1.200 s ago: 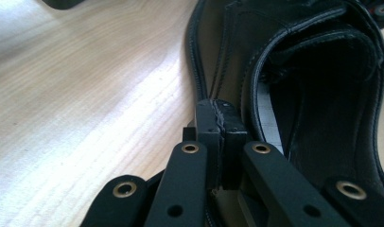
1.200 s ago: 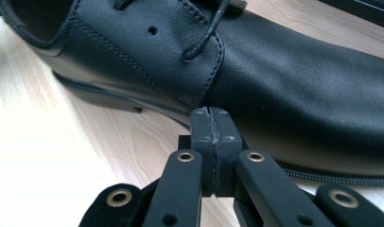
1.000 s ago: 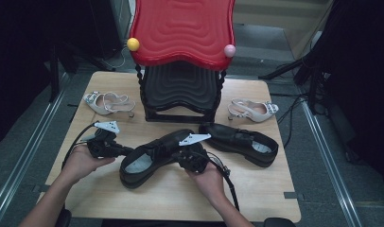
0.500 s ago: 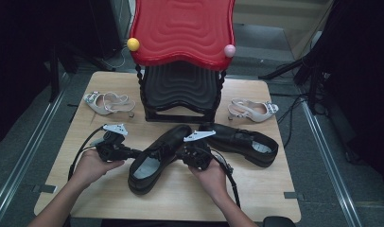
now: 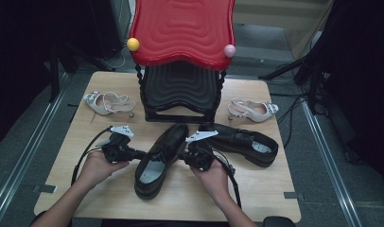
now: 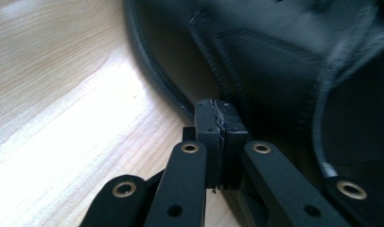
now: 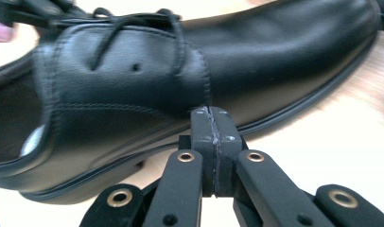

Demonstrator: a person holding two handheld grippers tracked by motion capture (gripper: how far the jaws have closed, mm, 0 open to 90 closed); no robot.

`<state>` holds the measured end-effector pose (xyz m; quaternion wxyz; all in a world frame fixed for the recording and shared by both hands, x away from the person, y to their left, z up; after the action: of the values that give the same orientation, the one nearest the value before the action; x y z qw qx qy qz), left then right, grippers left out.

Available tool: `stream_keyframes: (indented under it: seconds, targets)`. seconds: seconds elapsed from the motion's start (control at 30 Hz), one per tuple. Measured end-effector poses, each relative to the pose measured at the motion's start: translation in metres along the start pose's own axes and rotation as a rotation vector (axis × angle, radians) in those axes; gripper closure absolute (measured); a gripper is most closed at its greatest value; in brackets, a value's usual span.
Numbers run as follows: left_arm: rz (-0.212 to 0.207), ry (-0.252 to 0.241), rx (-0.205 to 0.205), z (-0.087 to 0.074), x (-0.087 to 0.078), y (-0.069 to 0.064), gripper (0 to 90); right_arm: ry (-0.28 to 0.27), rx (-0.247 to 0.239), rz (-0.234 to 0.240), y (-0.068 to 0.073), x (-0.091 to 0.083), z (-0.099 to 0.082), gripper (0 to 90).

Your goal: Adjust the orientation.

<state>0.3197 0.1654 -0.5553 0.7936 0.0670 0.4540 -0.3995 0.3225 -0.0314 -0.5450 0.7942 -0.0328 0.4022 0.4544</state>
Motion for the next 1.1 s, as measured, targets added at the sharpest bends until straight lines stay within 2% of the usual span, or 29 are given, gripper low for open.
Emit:
stream_keyframes:
  seconds: [0.07,0.13,0.23,0.4,0.67,0.8,0.93,1.1]
  targets:
    - [0.006,0.017,0.002,-0.001,0.005,0.001,90.0,-0.006,-0.008,0.007,0.005,-0.001,0.000,90.0]
    - [-0.003,0.010,-0.002,0.001,0.006,-0.002,90.0,-0.002,-0.020,-0.006,0.005,0.000,0.000,90.0]
    - [-0.012,0.012,-0.007,0.000,0.007,-0.004,90.0,-0.003,-0.005,0.002,0.002,-0.001,0.000,90.0]
    - [-0.022,0.013,0.006,0.003,0.012,-0.012,90.0,-0.008,0.006,-0.023,-0.003,-0.004,0.001,90.0]
    - [-0.064,0.002,-0.025,0.006,0.019,-0.022,90.0,-0.005,0.025,-0.050,-0.012,-0.010,0.000,90.0]
    - [-0.064,-0.007,-0.032,0.009,0.023,-0.026,90.0,-0.005,0.029,-0.067,-0.016,-0.013,0.000,90.0]
    - [-0.081,-0.012,-0.043,0.012,0.027,-0.032,90.0,-0.006,0.037,-0.082,-0.020,-0.017,-0.001,90.0]
    - [-0.092,-0.011,-0.030,0.015,0.033,-0.040,90.0,-0.022,0.047,-0.095,-0.026,-0.022,-0.001,90.0]
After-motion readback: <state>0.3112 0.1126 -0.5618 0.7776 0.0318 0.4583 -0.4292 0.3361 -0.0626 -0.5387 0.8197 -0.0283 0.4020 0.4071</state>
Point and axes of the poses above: each handheld gripper's, and its own axes: x roughly forward along the jaws, z roughly out of its top, y roughly to its left, the point moved 7 cm from there along x, roughly forward along the jaws, and after that the axes turned 5 degrees about z, right-handed, at the moved point
